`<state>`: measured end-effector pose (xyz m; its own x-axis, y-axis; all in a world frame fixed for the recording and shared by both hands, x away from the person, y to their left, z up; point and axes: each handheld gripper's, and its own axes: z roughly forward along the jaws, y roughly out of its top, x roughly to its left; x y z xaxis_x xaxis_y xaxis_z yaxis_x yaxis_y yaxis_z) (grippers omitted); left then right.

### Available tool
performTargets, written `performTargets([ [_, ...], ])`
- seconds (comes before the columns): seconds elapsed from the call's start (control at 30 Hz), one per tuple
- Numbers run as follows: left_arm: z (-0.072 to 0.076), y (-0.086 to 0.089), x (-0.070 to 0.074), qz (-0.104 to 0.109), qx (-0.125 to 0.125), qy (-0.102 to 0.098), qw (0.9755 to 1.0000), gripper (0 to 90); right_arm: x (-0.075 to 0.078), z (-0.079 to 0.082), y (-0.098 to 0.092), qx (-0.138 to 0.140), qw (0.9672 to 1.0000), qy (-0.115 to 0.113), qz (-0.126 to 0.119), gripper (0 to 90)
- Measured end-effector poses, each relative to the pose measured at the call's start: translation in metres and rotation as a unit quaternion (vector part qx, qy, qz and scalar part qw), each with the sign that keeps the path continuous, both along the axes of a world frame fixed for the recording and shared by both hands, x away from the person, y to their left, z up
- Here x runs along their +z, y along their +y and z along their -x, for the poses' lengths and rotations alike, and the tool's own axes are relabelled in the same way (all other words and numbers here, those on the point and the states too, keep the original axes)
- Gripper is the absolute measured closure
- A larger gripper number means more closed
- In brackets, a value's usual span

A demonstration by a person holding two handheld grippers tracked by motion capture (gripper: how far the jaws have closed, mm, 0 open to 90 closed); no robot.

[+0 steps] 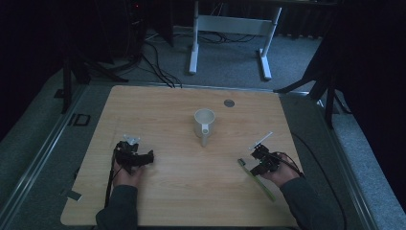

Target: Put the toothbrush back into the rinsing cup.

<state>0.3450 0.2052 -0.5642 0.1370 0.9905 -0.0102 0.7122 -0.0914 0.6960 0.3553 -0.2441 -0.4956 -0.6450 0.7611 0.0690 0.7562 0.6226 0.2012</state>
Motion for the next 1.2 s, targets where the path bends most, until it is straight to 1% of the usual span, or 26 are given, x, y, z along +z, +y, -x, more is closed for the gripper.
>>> performTargets([
  [0.67,0.0000,0.0000,0.0000,0.000,0.000,0.000,1.0000,7.0,-0.0027,-0.0026,0.0050,0.021,0.9991,0.024,0.028,79.3],
  [1.2,0.0000,0.0000,0.0001,0.000,0.000,0.000,1.0000,6.9,-0.0087,-0.0048,0.0062,0.028,0.9978,0.039,0.047,79.2],
])
